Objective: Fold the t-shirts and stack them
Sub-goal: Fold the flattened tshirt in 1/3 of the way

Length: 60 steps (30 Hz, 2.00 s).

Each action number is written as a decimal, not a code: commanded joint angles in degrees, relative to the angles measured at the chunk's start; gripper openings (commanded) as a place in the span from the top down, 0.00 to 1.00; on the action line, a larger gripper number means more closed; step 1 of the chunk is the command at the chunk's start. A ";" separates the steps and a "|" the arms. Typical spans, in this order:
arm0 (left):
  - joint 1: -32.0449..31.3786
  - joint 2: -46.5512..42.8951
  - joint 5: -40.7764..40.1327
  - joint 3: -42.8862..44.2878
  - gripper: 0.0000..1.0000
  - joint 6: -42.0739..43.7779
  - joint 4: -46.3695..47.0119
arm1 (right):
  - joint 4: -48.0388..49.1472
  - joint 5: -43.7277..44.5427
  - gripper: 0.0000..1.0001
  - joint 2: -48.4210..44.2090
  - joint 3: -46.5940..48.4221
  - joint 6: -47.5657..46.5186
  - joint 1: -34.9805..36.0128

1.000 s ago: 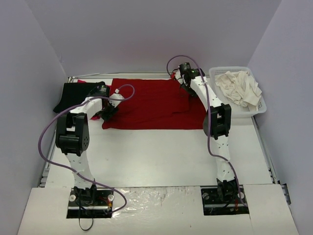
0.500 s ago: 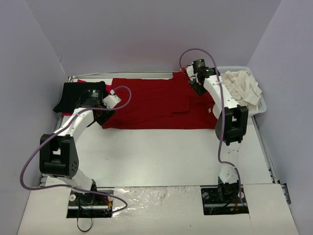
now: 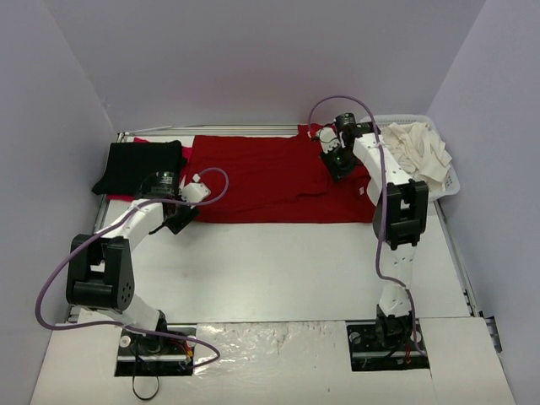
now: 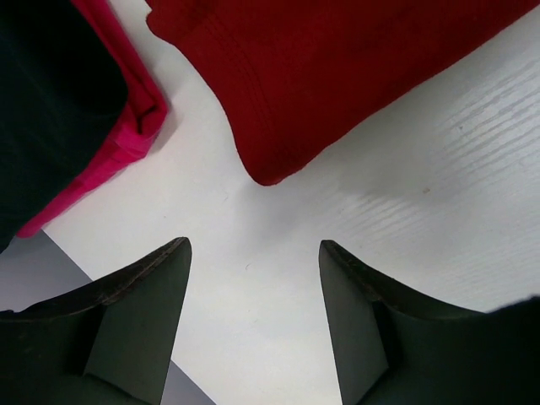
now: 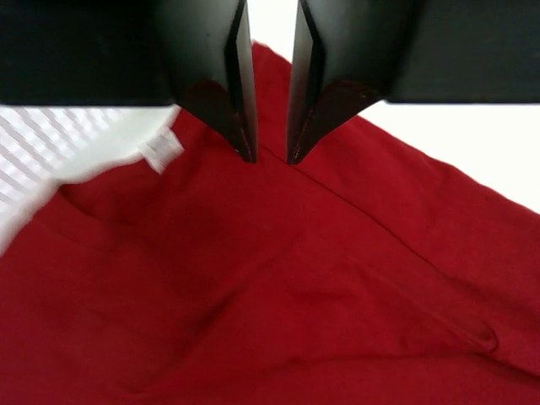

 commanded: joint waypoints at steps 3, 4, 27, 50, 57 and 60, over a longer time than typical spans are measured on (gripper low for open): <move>-0.09 -2.53 0.68 -0.53 0.39 -3.13 1.89 | -6.77 -5.71 0.78 5.54 3.09 -1.57 0.88; -0.18 -2.53 0.59 -0.70 0.39 -3.48 1.89 | -7.04 -6.07 0.77 6.24 3.35 -1.83 0.97; -0.18 -2.44 -0.64 -2.02 0.39 -6.65 1.89 | -7.66 -5.98 0.79 15.03 10.83 -3.07 2.73; -0.18 -1.74 -0.55 -2.29 0.39 -7.70 1.72 | -6.34 -4.49 1.00 16.18 20.40 -3.94 4.22; -0.18 -0.16 -1.95 -2.55 0.39 -7.88 1.45 | -1.24 -2.82 0.99 19.87 23.57 -3.94 6.42; -0.18 0.80 -2.31 -2.46 0.39 -7.79 1.19 | -0.01 -1.68 0.82 21.10 24.36 -4.47 7.38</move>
